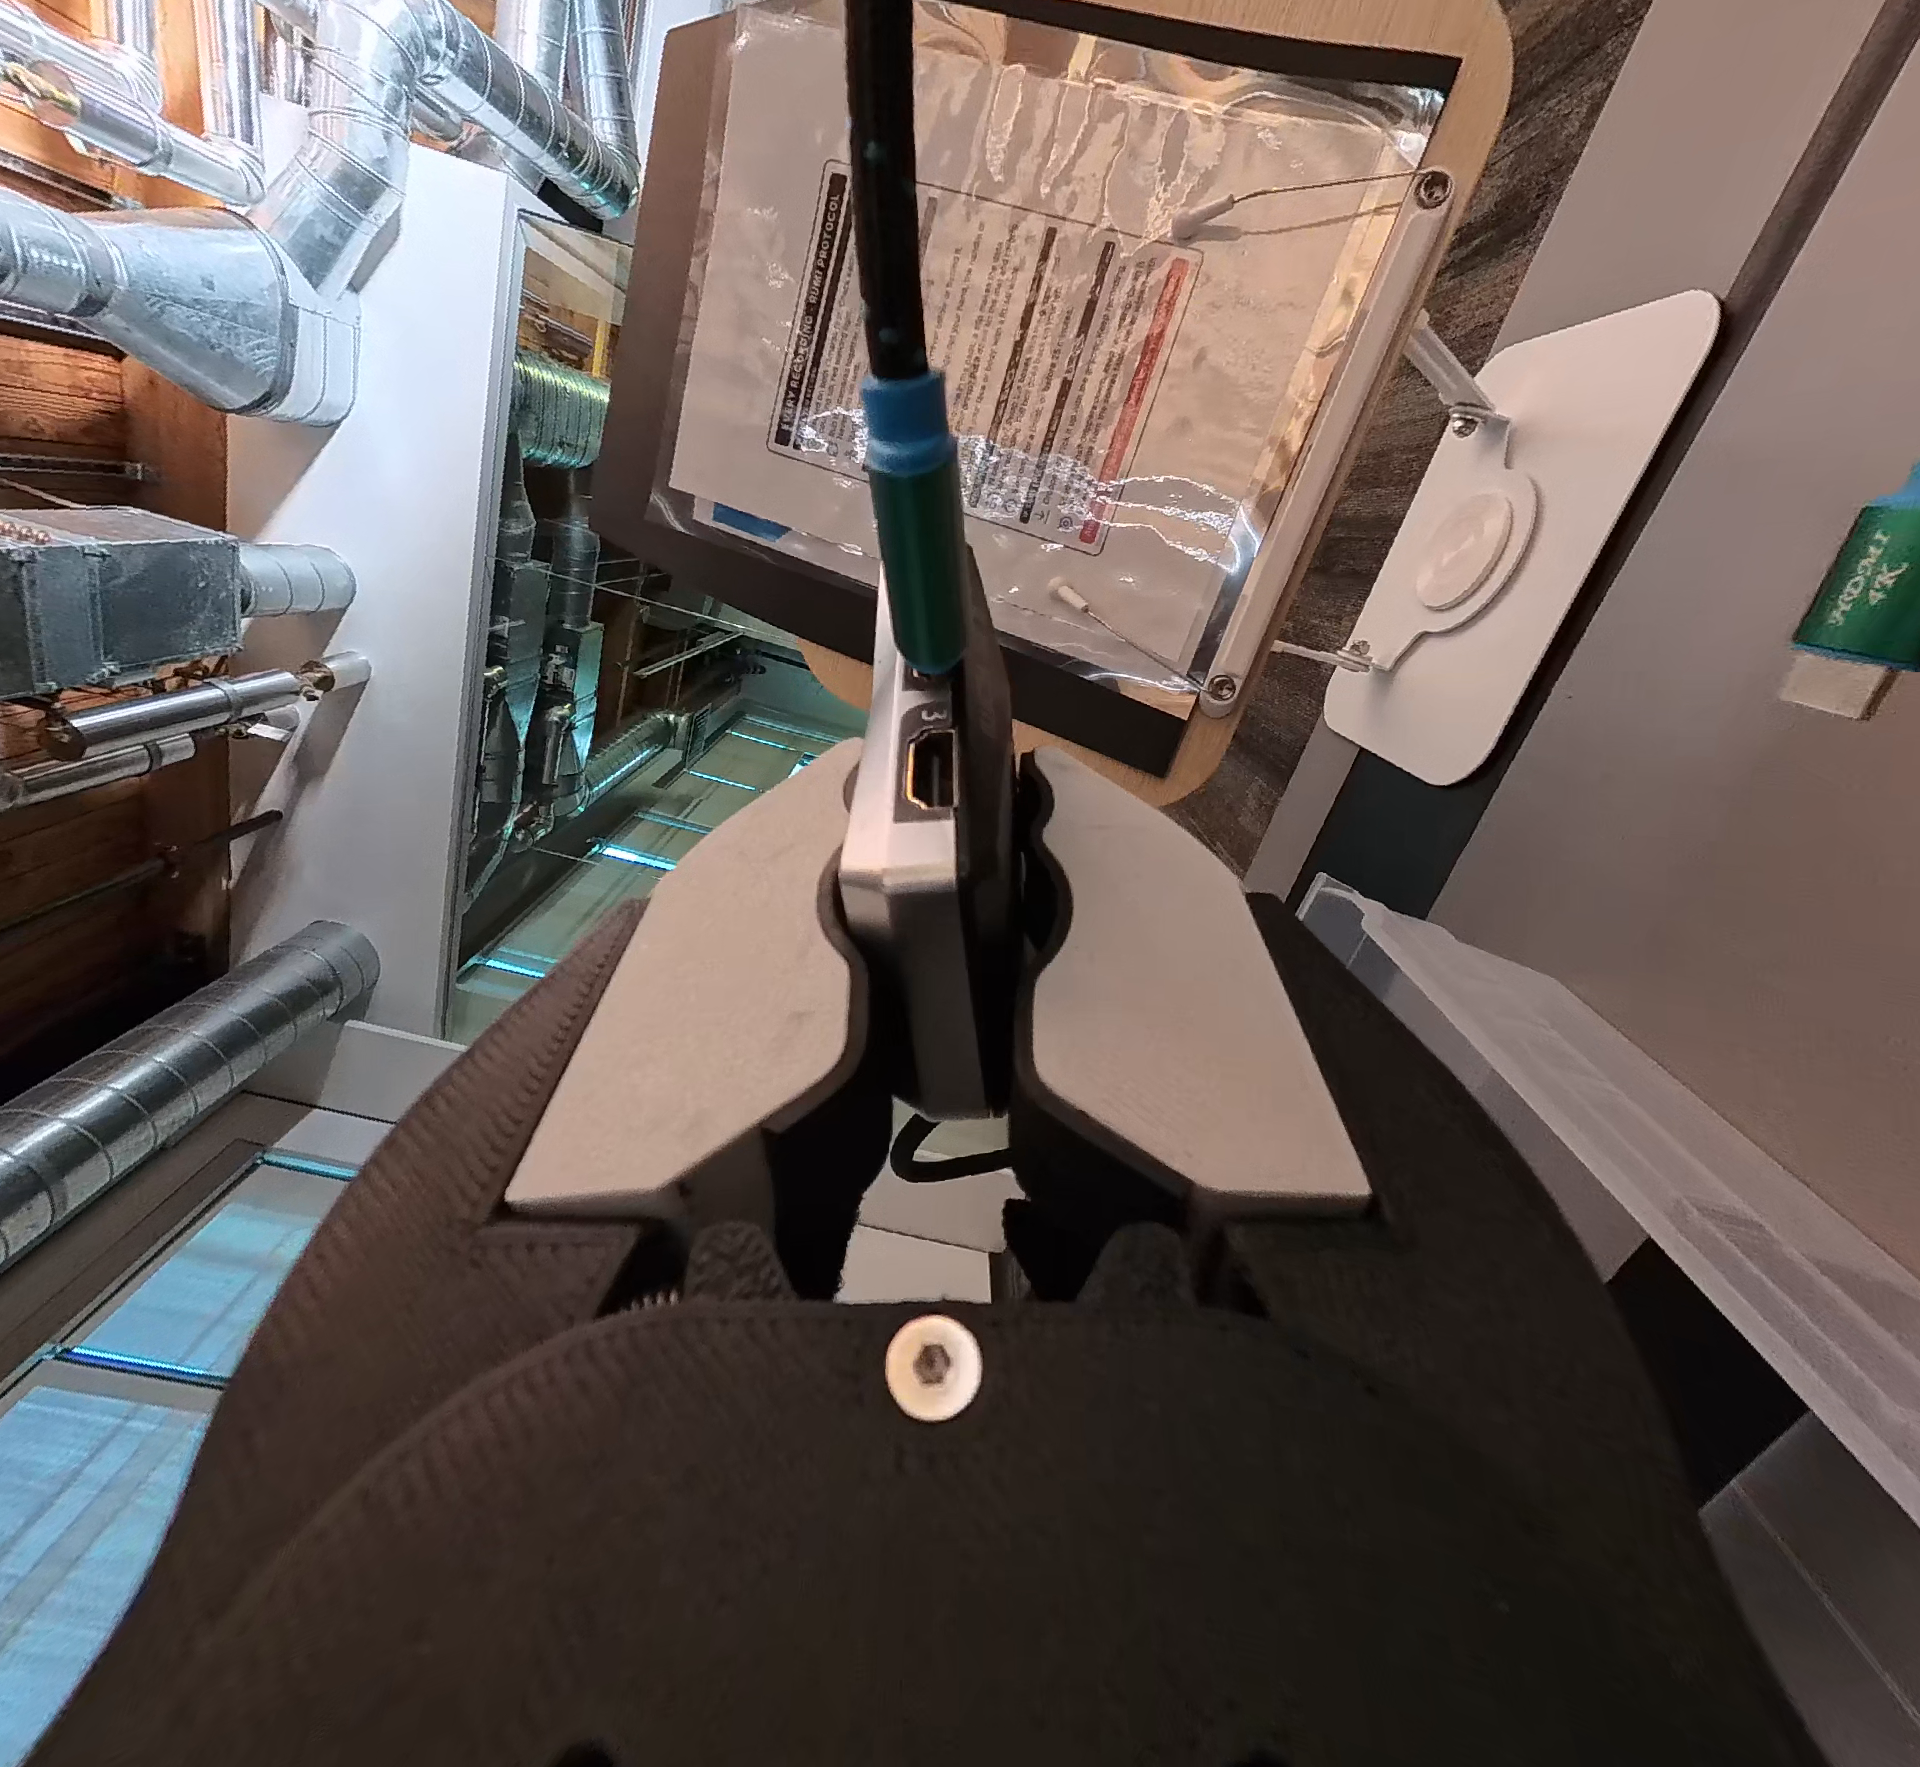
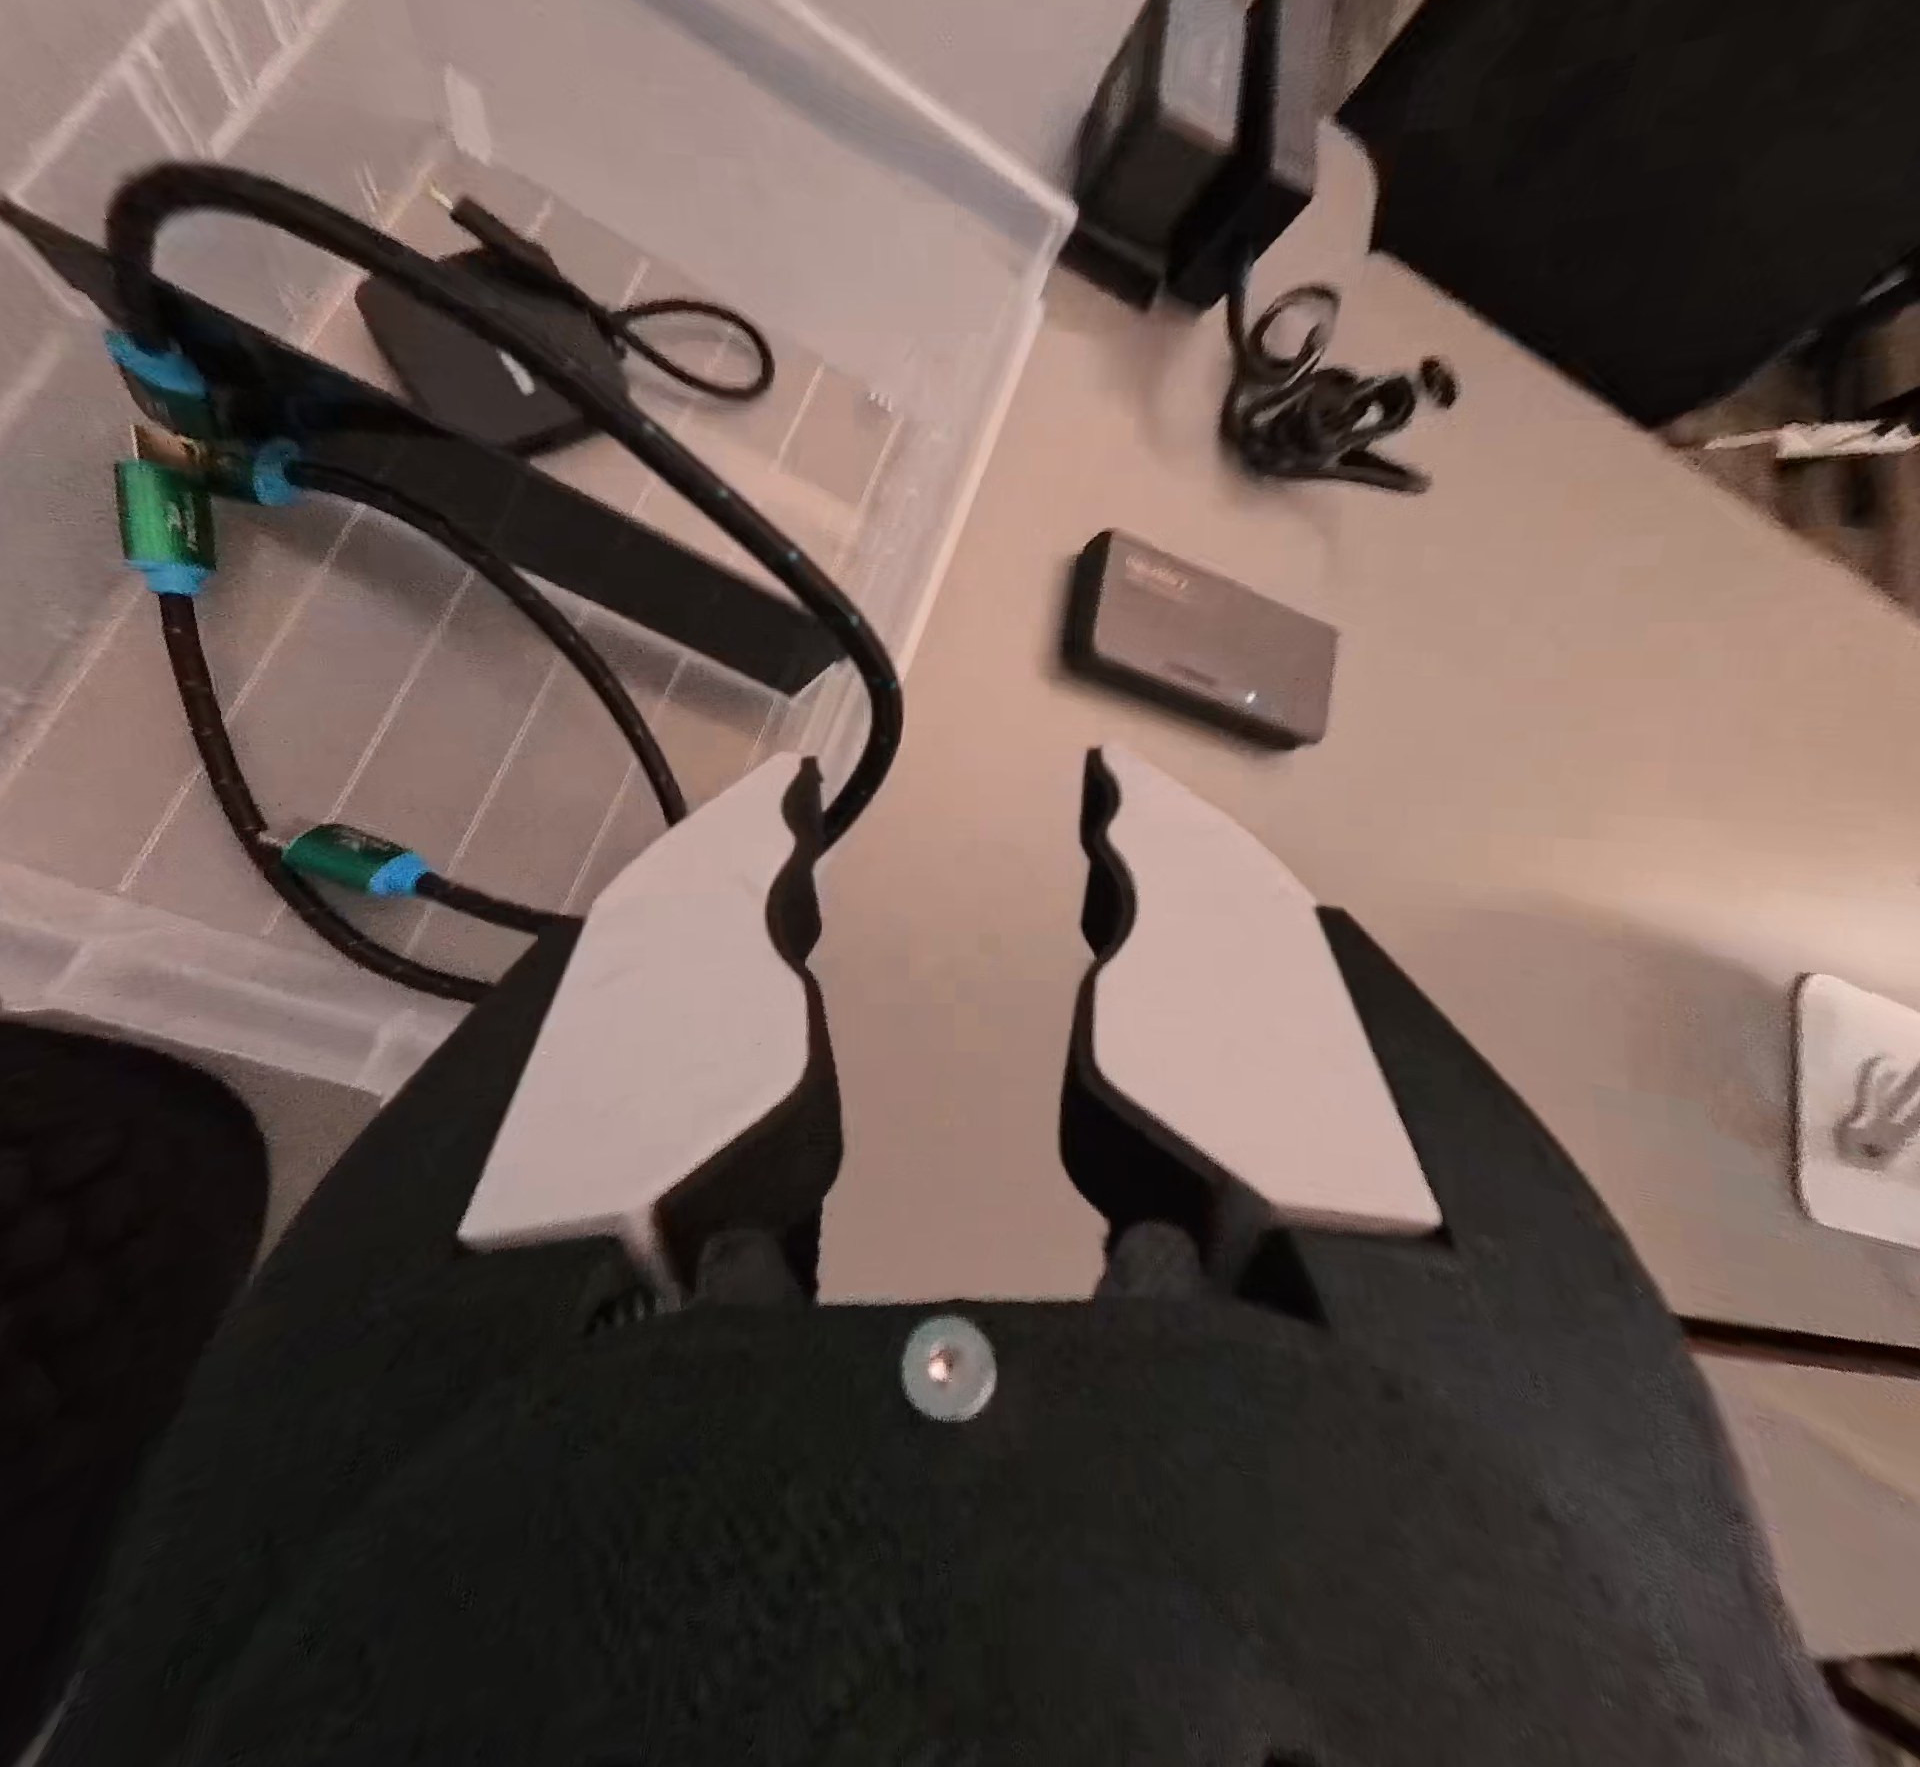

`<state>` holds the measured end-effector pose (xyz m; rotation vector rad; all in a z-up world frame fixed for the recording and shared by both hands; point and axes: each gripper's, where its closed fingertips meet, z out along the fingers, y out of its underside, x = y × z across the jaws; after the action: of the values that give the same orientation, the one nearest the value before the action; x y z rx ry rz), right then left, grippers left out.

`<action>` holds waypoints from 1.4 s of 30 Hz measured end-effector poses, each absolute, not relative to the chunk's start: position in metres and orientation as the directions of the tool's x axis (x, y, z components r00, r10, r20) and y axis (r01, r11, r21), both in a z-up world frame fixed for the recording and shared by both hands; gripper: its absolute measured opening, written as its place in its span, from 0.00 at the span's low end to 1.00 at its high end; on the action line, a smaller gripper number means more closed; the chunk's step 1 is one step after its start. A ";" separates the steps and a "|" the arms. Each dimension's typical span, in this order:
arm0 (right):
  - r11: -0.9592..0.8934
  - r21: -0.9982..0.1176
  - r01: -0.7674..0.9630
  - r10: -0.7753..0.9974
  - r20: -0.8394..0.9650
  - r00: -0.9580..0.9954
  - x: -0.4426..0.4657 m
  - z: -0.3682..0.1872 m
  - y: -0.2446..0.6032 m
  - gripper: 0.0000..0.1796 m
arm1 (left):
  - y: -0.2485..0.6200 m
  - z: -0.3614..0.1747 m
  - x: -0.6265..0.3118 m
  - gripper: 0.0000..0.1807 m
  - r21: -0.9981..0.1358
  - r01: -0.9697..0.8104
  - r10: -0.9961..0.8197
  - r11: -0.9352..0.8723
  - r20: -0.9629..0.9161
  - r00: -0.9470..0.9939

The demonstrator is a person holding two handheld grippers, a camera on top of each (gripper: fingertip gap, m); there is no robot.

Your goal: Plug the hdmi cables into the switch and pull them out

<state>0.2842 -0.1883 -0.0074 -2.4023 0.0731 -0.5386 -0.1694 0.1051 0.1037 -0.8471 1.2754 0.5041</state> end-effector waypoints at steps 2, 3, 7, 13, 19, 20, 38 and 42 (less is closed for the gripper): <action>-0.712 -0.662 0.233 -0.146 0.465 0.873 0.273 0.020 -0.177 0.27 | 0.105 0.103 -0.169 0.12 -0.267 -0.745 -0.121 0.612 -0.962 0.245; -0.673 -0.665 0.322 -0.104 0.516 0.850 0.262 0.032 -0.170 0.27 | 0.105 0.103 -0.168 0.12 -0.265 -0.744 -0.120 0.613 -0.962 0.244; -0.457 -0.669 0.585 0.069 0.629 0.774 0.195 0.067 -0.131 0.24 | 0.102 0.101 -0.164 0.12 -0.254 -0.737 -0.116 0.626 -0.965 0.235; 0.042 -0.640 0.767 0.188 0.759 0.623 0.044 0.129 -0.081 0.22 | 0.090 0.092 -0.150 0.12 -0.191 -0.725 -0.092 0.662 -0.980 0.174; 0.292 -0.814 0.502 0.704 0.538 0.464 -0.124 0.100 -0.083 0.06 | 0.079 0.086 -0.136 0.12 -0.160 -0.717 -0.071 0.679 -0.986 0.153; 0.247 -0.824 0.510 0.704 0.514 0.489 -0.131 0.089 -0.071 0.06 | 0.078 0.086 -0.135 0.12 -0.159 -0.715 -0.070 0.681 -0.986 0.152; 0.207 -0.973 0.102 0.478 0.191 0.857 -0.098 0.087 0.004 0.12 | 0.038 0.072 -0.101 0.12 -0.128 -0.611 -0.063 0.781 -0.990 0.127; 0.145 -0.983 0.109 0.497 0.168 0.852 -0.097 0.078 0.008 0.12 | 0.034 0.067 -0.096 0.12 -0.109 -0.605 -0.048 0.789 -0.992 0.115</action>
<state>-0.0973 0.0077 0.0777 -1.4147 -0.5234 0.2983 -0.0961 0.0345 0.0672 -0.5733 1.4137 0.4424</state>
